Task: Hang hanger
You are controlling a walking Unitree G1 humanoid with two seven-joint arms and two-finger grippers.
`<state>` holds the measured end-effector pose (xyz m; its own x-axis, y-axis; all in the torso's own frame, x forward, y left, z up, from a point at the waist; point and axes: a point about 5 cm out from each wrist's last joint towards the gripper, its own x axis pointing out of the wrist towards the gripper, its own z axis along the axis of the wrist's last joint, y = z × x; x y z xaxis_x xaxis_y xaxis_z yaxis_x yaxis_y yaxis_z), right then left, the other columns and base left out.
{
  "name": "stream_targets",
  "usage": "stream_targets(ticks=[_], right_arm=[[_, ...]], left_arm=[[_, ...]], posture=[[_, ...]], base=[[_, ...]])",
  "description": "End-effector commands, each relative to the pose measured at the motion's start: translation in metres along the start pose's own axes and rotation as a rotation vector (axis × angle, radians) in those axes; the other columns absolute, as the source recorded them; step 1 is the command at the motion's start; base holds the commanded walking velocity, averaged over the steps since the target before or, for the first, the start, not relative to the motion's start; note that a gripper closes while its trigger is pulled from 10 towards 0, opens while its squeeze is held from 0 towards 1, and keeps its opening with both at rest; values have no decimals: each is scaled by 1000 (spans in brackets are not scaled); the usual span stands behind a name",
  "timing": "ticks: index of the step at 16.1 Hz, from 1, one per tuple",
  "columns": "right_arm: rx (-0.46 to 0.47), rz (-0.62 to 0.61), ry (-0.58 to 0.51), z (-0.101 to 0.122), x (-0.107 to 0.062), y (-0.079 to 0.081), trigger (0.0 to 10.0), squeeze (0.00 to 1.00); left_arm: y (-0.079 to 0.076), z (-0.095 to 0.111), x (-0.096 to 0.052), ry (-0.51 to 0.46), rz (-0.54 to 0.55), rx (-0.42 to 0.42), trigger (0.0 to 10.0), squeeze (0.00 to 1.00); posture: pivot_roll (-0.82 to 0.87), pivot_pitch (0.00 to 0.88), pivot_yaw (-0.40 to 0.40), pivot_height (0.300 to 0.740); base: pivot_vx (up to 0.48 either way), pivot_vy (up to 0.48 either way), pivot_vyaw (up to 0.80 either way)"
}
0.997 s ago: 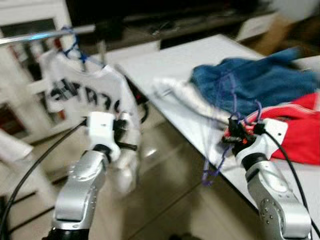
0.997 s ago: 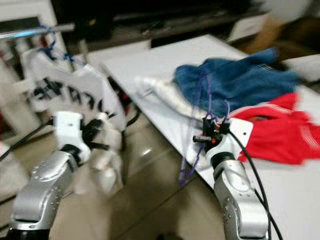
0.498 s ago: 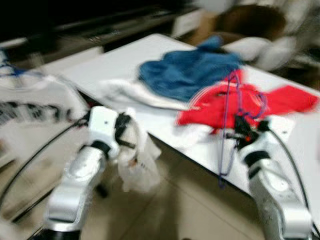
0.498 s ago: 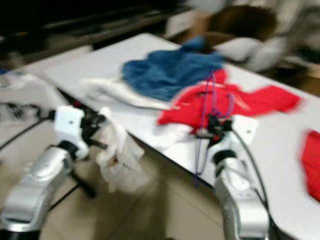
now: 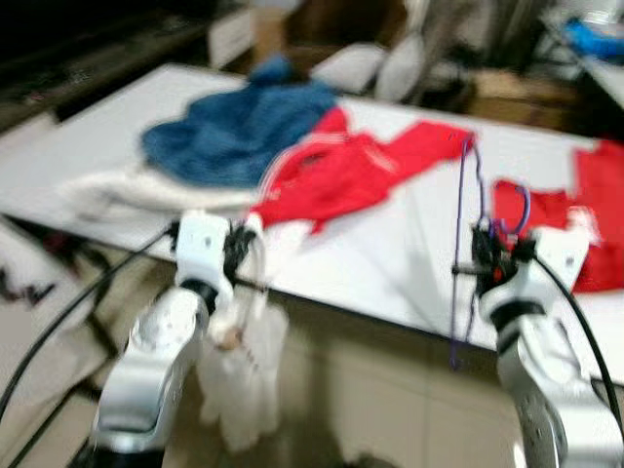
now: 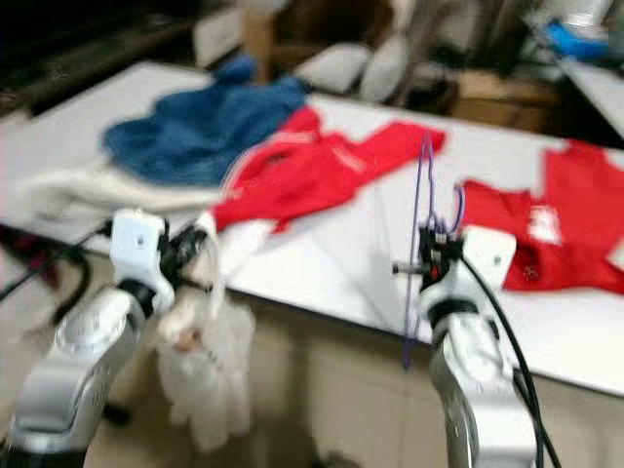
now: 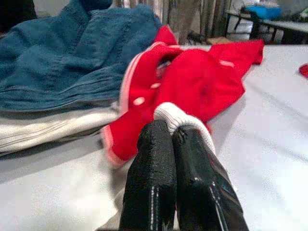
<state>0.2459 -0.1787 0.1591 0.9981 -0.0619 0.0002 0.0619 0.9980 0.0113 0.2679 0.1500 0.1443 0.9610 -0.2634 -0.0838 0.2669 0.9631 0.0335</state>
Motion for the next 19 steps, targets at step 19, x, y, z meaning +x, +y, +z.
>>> stream_targets(ticks=[19], right_arm=[[-13, 412, 126, -13, 2, 11, 10000, 0]], left_arm=[[14, 24, 18, -81, 1, 64, 10000, 0]], posture=[[-6, 0, -7, 740]], base=[[0, 76, -355]])
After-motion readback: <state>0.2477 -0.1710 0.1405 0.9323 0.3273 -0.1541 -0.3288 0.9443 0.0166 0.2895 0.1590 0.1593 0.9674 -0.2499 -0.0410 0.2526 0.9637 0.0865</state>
